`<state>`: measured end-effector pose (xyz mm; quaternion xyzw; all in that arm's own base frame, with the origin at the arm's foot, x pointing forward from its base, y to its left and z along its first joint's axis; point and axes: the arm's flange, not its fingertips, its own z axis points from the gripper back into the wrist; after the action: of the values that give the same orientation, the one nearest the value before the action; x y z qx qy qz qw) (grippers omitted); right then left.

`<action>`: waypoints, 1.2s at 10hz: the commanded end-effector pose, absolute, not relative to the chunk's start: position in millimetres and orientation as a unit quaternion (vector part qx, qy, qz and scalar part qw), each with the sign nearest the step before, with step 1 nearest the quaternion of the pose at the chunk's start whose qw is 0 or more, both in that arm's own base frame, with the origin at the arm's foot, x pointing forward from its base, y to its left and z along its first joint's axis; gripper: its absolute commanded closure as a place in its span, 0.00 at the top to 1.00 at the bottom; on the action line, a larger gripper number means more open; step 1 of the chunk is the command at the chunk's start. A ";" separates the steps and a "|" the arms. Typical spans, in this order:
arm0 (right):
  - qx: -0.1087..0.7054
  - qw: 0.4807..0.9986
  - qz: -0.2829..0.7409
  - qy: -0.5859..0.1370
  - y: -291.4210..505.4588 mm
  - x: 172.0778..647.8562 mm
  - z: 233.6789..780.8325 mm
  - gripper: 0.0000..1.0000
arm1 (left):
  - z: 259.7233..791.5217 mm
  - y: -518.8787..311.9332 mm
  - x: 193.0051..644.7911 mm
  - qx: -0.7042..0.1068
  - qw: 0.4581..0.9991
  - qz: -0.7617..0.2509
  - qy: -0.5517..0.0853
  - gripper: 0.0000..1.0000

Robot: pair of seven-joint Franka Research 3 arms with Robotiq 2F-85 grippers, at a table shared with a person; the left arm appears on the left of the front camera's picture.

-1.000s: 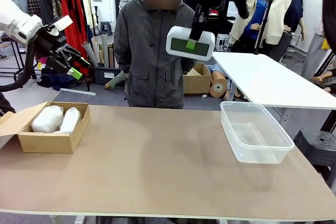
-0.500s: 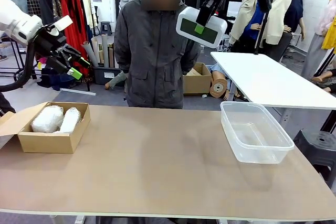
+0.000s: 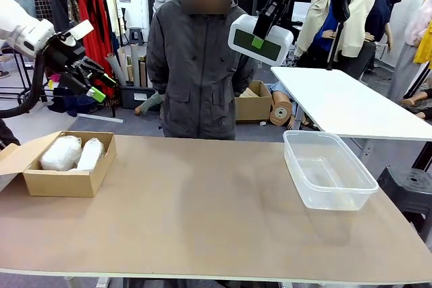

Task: Separate and place wrapped and unwrapped clocks.
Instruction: Pick up the Digital clock indicated by the person, then if the picked Digital clock is wrapped, place it in the Package Box ; if not, place it in the Organizing box.

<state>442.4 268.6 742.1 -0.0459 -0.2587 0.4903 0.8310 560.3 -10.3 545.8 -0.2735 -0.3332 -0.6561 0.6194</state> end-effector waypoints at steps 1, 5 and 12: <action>-0.044 0.831 0.487 -0.264 267.2 442.2 748.2 0.00 | 547.9 -10.2 559.7 -0.275 0.619 -0.654 -0.338 1.00; -0.044 0.831 0.487 -0.264 267.2 442.2 748.2 0.00 | 547.9 -10.2 559.7 -0.275 0.619 -0.654 -0.338 1.00; -0.044 0.831 0.487 -0.264 267.2 442.2 748.2 0.00 | 547.9 -10.2 559.7 -0.275 0.619 -0.654 -0.338 1.00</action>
<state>442.5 268.6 742.2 -0.0459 -0.2587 0.4902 0.8311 560.3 -10.3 545.9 -0.2735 -0.3332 -0.6561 0.6194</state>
